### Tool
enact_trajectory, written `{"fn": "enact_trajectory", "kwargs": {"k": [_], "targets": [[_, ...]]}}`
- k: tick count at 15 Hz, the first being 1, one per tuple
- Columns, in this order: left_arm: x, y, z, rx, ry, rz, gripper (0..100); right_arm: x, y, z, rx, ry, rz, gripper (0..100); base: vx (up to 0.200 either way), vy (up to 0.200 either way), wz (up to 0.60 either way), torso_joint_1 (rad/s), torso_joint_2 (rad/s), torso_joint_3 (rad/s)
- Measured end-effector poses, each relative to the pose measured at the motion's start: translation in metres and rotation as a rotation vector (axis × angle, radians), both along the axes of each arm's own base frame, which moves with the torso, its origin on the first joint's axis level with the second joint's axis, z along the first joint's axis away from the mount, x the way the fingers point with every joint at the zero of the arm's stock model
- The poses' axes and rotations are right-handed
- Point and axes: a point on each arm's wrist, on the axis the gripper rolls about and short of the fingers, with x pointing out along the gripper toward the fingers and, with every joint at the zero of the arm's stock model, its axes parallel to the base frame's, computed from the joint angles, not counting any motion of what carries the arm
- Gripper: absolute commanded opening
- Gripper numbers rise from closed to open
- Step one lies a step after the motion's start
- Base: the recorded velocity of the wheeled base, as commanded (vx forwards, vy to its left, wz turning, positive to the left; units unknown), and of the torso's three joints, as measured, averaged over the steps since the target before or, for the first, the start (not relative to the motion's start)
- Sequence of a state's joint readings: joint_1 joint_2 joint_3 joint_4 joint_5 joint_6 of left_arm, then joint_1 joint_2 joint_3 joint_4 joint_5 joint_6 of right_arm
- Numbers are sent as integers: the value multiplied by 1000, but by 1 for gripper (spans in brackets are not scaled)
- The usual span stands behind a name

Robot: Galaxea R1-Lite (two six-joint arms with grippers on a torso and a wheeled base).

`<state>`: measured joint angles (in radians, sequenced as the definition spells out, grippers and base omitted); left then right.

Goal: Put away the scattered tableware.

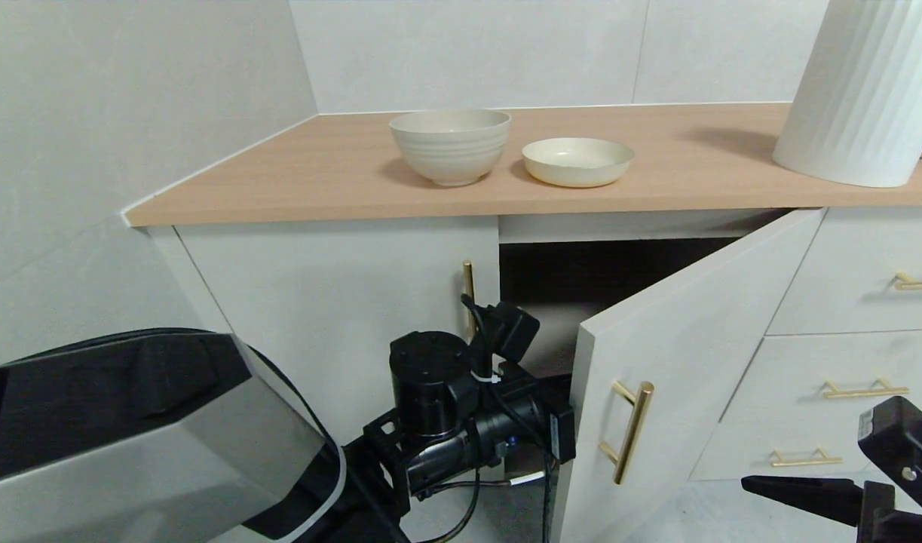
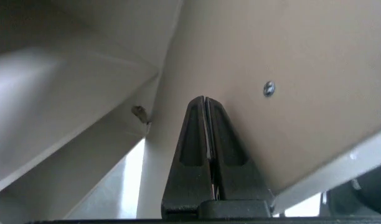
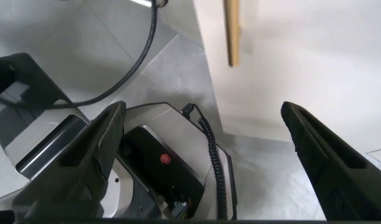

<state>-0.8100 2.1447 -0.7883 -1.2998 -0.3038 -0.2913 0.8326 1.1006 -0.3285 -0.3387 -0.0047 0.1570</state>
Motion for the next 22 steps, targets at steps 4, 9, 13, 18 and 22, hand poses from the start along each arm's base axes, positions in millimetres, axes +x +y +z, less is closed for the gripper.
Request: {"fn": "enact_trajectory", "kwargs": {"k": [4, 9, 13, 18, 22], "targets": [[-2, -2, -3, 7, 5, -5, 0, 0, 0, 0, -1, 0, 0, 100, -150, 0, 0, 3, 2, 1], [11, -16, -11, -3, -7, -4, 0, 0, 0, 0, 0, -3, 1, 100, 0, 0, 0, 0, 0, 0], [17, -24, -22, 28, -39, 40, 0, 0, 0, 0, 1, -3, 2, 100, 0, 0, 0, 0, 0, 0], [-49, -70, -8, 32, -13, -193, 0, -7, -2, 2, 60, 22, 139, 100, 0, 0, 0, 0, 0, 0], [-50, -61, 2, 25, -8, -174, 0, -16, -8, 6, 116, 18, 239, 100, 0, 0, 0, 0, 0, 0]]}}
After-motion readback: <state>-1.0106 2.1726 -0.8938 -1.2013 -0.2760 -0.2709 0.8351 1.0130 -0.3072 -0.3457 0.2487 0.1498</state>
